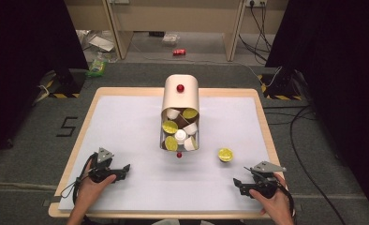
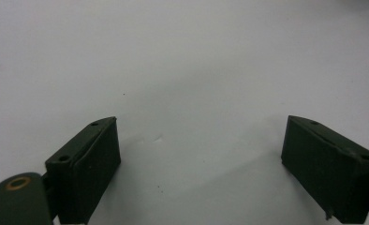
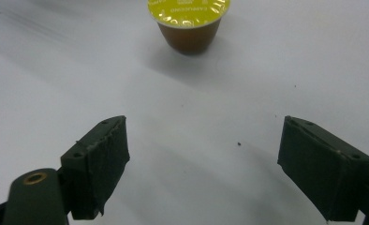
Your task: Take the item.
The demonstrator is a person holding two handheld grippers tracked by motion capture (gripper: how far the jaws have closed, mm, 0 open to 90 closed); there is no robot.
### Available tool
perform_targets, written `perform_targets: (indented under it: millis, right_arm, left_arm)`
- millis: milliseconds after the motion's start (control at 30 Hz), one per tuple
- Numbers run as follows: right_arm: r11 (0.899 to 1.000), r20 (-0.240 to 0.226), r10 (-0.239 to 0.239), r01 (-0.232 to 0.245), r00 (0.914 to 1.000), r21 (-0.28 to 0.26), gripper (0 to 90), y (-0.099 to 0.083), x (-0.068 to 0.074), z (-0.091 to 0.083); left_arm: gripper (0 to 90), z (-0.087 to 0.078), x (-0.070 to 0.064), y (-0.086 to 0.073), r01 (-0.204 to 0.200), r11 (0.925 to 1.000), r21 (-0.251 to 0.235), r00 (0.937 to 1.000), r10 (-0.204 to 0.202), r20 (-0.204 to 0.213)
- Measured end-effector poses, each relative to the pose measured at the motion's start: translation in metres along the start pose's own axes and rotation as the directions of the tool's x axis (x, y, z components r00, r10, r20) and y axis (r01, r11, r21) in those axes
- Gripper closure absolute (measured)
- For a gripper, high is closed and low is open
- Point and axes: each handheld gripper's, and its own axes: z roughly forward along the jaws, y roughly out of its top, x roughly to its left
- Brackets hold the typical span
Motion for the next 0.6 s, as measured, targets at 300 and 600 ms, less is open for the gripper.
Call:
perform_targets:
  millis: [300, 600]
  right_arm:
    - [1.0, 0.006, -0.002, 0.002, 1.0, 0.021, 16.6, -0.0066, -0.002, 0.0019]
    - [0.997, 0.017, -0.064, 0.063, 0.9978, 0.051, 14.1, -0.0088, 0.002, 0.0056]
  left_arm:
    - [11.3, -0.0001, 0.0, 0.0, -0.001, 1.0, 0.0, 1.0, 0.001, 0.0]
    - [11.4, -0.0001, -0.0001, 0.0, -0.001, 1.0, 0.0, 1.0, 0.001, 0.0]
